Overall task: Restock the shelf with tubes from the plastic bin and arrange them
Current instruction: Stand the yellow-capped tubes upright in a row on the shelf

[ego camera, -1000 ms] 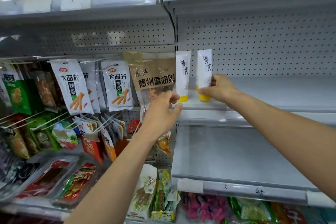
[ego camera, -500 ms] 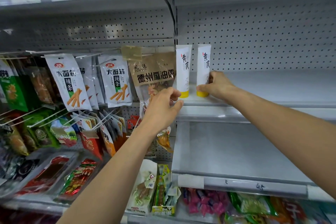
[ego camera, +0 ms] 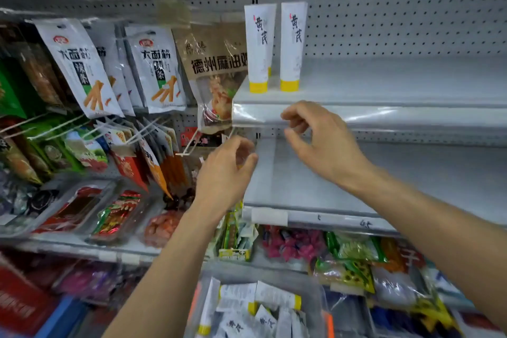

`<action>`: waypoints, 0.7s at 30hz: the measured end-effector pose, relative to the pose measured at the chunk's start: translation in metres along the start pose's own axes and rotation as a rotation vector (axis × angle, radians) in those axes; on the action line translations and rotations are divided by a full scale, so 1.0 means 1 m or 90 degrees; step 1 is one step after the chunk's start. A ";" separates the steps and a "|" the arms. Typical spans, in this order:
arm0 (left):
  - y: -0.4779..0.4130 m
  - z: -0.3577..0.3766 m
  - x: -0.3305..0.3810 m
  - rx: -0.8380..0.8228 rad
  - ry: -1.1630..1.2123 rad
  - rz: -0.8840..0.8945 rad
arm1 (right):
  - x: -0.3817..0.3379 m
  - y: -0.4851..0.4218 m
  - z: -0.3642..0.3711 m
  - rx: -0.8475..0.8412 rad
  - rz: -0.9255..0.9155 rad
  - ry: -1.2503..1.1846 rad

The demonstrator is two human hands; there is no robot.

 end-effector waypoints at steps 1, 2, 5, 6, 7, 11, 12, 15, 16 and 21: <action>0.013 0.008 -0.010 -0.011 0.007 -0.031 | 0.001 0.016 0.009 -0.032 -0.003 0.000; 0.028 0.018 -0.023 -0.025 0.012 -0.068 | 0.005 0.033 0.020 -0.069 0.006 0.001; 0.079 0.049 -0.070 -0.088 0.027 -0.177 | 0.022 0.089 0.062 -0.208 0.052 -0.017; 0.096 0.060 -0.085 -0.118 0.020 -0.199 | 0.029 0.107 0.079 -0.260 0.071 -0.024; 0.112 0.069 -0.101 -0.150 0.006 -0.213 | 0.035 0.125 0.096 -0.309 0.089 -0.031; 0.173 0.099 -0.164 -0.258 -0.056 -0.308 | 0.059 0.199 0.167 -0.462 0.165 -0.083; 0.187 0.109 -0.181 -0.276 -0.048 -0.350 | 0.066 0.219 0.185 -0.499 0.189 -0.092; 0.231 0.152 -0.231 -0.309 0.033 -0.490 | 0.089 0.280 0.238 -0.598 0.264 -0.109; 0.246 0.166 -0.246 -0.303 0.076 -0.547 | 0.097 0.301 0.255 -0.629 0.286 -0.109; 0.323 0.241 -0.312 -0.288 0.216 -0.871 | 0.125 0.392 0.331 -0.769 0.367 -0.062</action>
Point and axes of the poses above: each hand's wrist, its own y-axis away from the middle knuckle, its own z-axis out of the palm, x = y × z, the point moved 8 cm from there along -y, towards the middle knuckle, and after that the axes turned 4 degrees about -z, right-handed, at the moved point
